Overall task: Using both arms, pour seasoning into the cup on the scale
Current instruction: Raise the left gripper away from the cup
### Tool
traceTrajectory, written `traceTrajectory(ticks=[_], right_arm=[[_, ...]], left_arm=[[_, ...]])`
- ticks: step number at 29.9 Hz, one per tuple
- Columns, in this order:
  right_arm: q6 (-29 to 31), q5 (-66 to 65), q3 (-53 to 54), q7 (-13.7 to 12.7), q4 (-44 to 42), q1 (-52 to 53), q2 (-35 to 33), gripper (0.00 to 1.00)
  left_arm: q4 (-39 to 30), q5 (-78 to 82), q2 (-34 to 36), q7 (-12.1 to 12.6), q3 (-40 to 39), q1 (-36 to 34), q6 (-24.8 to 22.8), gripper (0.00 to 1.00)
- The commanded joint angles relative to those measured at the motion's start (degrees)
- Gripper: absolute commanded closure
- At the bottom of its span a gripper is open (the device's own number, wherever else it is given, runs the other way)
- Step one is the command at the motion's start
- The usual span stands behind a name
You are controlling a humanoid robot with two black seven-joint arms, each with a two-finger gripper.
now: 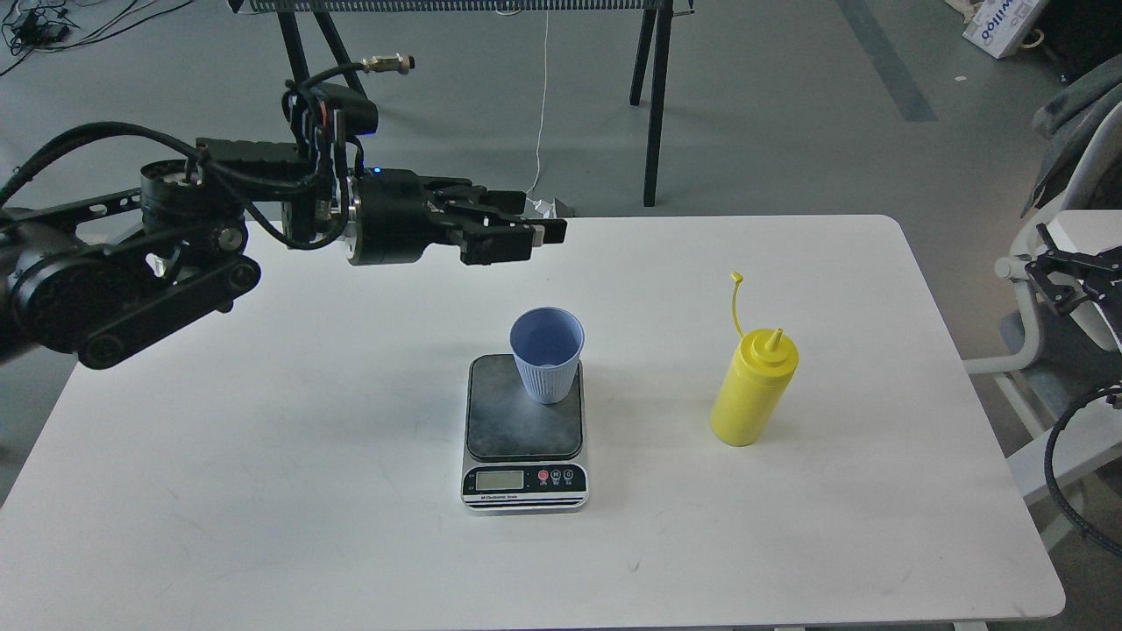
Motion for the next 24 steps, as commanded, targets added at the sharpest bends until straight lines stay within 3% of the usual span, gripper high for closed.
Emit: traceTrajectory(ticks=[1,5,13,18,24], right_arm=[[0.0,-2.4,-1.9,0.1,2.6,-0.2,-2.0,0.01],[0.0,-3.8,-1.9,0.2,11.1,-4.8,-4.2,0.01],[0.0,-3.3,-1.2,0.2,29.6,-19.3,-4.2,0.00],[0.0,-3.2,-1.1,2.8,36.4,-26.8,-2.1,0.00],[0.0,-3.3,-1.0,3.0,36.2,-32.2,6.4,0.00]], left_arm=[[3.0,-17.9,0.3,-0.2,-2.6,0.1,0.1,0.00],[6.7,-36.3,-0.3,0.0,-5.1,0.5,-0.2,0.00],[20.5,-79.0,-4.5,-0.3,-5.6,1.6,-1.4,0.00],[22.9,-86.7,-5.4,0.2,-6.2,1.8,-3.8,0.00],[22.9,-88.7,-5.4,0.6,-11.8,5.7,-5.3,0.00]])
